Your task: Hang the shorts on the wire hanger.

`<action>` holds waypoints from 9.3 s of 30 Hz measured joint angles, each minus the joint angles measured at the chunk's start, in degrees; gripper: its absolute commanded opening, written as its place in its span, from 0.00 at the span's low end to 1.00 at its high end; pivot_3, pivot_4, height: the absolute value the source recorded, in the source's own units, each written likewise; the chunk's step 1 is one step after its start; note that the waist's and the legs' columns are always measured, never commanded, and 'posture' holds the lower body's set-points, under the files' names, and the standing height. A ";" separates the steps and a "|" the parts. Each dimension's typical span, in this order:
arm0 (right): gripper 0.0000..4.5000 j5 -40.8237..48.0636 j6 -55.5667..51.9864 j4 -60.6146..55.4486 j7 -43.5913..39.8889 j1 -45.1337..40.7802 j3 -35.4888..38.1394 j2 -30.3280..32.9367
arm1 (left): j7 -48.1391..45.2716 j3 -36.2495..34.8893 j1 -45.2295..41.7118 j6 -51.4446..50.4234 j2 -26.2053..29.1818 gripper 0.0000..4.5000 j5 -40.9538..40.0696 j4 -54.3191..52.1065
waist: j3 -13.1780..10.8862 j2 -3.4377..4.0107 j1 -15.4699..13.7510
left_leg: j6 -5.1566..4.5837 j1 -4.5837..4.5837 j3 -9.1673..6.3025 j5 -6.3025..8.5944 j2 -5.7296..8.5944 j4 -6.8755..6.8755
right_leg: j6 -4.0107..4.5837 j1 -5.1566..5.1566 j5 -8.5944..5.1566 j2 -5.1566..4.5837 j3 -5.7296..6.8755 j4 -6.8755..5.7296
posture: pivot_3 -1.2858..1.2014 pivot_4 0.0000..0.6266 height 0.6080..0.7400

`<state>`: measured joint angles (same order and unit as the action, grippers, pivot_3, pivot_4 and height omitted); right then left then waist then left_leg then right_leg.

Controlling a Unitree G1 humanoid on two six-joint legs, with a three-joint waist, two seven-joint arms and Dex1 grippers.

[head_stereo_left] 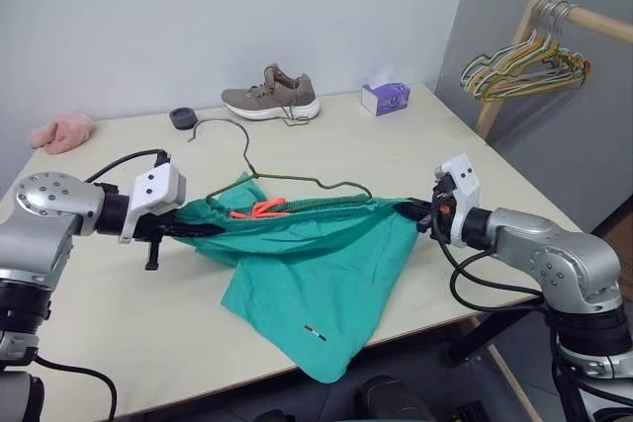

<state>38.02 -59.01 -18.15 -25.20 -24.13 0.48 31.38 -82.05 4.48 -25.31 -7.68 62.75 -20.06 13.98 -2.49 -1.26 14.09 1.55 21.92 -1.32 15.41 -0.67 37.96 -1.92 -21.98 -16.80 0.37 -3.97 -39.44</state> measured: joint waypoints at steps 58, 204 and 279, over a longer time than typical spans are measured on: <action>0.66 -15.82 14.81 -10.46 -15.95 7.68 -12.75 19.54 | 2.65 -2.40 -2.53 -1.37 -0.49 0.00 4.70 7.84 | -0.03 0.01 -1.42 | 0.00 0.08 0.04 0.00 -0.06 0.02 | -0.01 -0.02 0.00 0.04 -0.01 0.23 | 0.43 0.00 1.00; 0.46 -28.40 14.65 4.61 -15.82 -15.66 -31.54 -3.08 | -5.92 1.50 -1.72 -2.71 0.98 0.00 8.36 -3.23 | -0.02 -0.10 0.22 | 0.00 0.07 -0.03 0.00 -0.04 0.07 | 0.18 -0.27 -0.11 0.03 0.01 -0.43 | 0.43 0.00 1.00; 0.00 -26.54 -8.07 45.88 14.03 -11.67 36.41 23.20 | 38.01 3.12 -26.66 -34.55 -43.65 0.72 -9.07 -23.94 | 0.22 0.54 1.88 | -0.01 -0.30 0.15 0.00 0.13 -0.03 | 0.08 0.69 -0.12 0.15 -0.19 0.46 | 0.39 0.00 1.00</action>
<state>11.48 -67.08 27.73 -11.17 -35.80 36.89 54.58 -44.04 7.60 -51.97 -42.22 19.10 -29.14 -9.96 -2.27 -0.71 15.97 1.55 21.61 -1.17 15.42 -0.54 37.94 -1.84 -21.29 -16.92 0.52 -4.15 -38.98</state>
